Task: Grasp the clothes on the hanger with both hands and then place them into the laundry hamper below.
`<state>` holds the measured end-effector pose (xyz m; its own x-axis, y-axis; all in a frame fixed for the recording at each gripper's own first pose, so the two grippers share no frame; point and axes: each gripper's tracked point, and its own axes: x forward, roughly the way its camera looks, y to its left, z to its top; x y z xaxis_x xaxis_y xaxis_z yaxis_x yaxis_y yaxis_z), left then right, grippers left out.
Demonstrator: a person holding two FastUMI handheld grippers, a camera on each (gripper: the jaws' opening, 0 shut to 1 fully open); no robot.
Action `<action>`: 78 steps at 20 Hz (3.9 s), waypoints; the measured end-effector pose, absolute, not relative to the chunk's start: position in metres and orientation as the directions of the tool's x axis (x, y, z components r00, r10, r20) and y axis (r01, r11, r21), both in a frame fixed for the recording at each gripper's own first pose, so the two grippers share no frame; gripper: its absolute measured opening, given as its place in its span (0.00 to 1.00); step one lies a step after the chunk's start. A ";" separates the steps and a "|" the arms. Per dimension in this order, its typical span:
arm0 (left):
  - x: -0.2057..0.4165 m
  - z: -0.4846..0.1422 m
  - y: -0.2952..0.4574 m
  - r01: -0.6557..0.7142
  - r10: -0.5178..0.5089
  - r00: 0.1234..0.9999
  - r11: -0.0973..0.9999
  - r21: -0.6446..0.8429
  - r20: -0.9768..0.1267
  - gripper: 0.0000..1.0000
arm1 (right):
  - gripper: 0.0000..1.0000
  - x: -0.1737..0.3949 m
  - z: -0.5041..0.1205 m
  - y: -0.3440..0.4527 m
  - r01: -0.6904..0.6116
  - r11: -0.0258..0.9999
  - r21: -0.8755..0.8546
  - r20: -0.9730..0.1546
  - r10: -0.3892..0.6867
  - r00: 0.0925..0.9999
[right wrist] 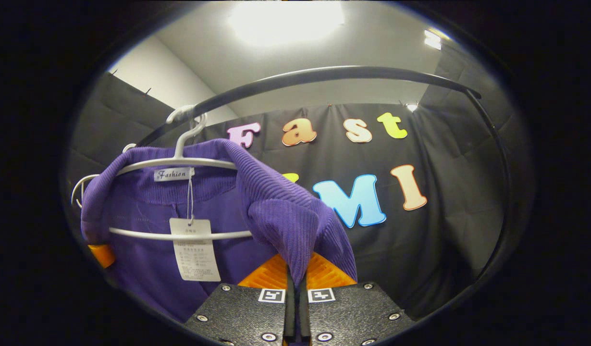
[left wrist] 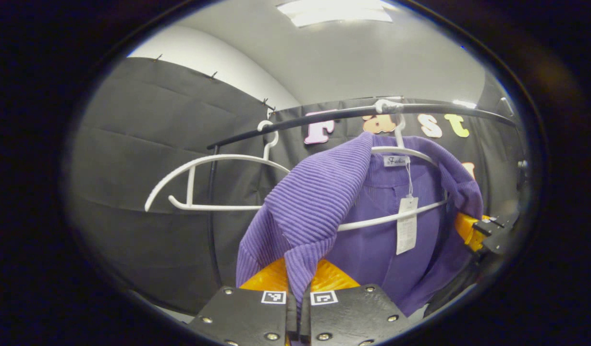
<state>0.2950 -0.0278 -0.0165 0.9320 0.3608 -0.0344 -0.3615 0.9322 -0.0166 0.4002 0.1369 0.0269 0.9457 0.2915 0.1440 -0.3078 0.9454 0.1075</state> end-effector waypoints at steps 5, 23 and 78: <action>0.276 -0.005 -0.031 -0.307 0.302 0.950 0.951 -0.044 -0.082 0.03 | 0.03 0.417 0.074 0.104 -0.252 0.952 0.171 0.254 0.204 0.945; 0.257 0.114 0.047 -0.350 0.347 0.932 0.937 0.012 0.100 0.00 | 0.04 0.443 0.111 0.082 -0.215 0.968 0.126 0.347 0.161 0.924; 0.294 0.032 0.068 -0.196 0.195 0.980 0.981 -0.010 -0.024 0.03 | 0.04 0.455 -0.050 0.103 -0.258 0.952 0.163 -0.042 0.268 0.962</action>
